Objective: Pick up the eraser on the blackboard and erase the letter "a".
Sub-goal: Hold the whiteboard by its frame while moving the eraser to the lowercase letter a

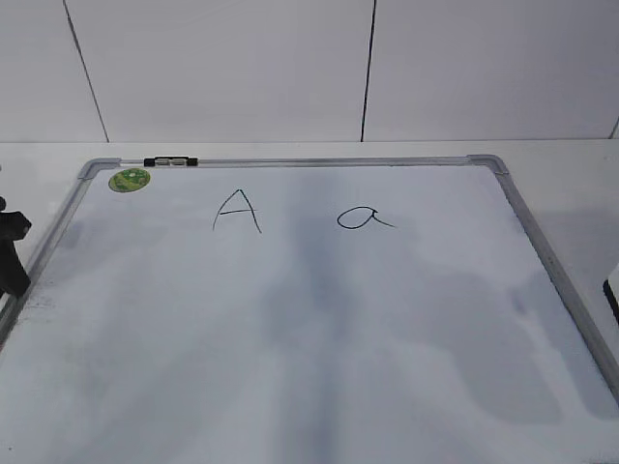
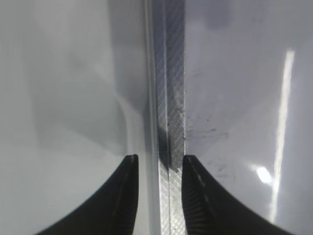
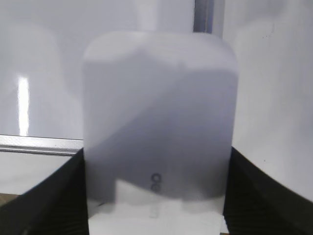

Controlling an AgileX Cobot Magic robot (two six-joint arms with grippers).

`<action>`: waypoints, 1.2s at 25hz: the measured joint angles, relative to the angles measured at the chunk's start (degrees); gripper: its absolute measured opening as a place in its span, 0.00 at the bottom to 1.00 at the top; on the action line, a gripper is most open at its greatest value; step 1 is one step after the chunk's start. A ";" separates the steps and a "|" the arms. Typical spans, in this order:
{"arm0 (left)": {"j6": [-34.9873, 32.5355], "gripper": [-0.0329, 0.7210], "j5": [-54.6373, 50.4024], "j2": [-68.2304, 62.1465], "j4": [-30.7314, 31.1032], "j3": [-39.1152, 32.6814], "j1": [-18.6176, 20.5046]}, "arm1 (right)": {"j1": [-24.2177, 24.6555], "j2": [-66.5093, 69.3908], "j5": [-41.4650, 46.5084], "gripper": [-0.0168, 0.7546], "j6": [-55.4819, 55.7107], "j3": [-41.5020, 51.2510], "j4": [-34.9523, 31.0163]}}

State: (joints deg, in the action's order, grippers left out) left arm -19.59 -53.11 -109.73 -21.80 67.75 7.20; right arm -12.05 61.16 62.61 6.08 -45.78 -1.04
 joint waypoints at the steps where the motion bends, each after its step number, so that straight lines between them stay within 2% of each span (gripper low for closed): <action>1: 0.00 0.35 0.00 0.00 0.00 0.00 0.00 | 0.00 0.00 0.00 0.72 0.00 0.00 0.00; 14: 0.00 0.34 0.12 -0.71 0.00 0.09 0.00 | 0.00 0.00 0.00 0.72 0.00 0.00 0.00; 21: 0.00 0.19 0.12 -0.71 0.00 0.09 0.00 | 0.00 0.00 0.00 0.72 0.00 0.00 0.00; 30: 0.00 0.17 0.12 -1.14 -0.21 0.09 0.00 | 0.00 0.00 0.00 0.72 0.00 0.00 0.00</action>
State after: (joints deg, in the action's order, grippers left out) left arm -19.59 -52.99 -110.87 -22.01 67.84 7.20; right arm -12.05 61.16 62.61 6.08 -45.78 -1.04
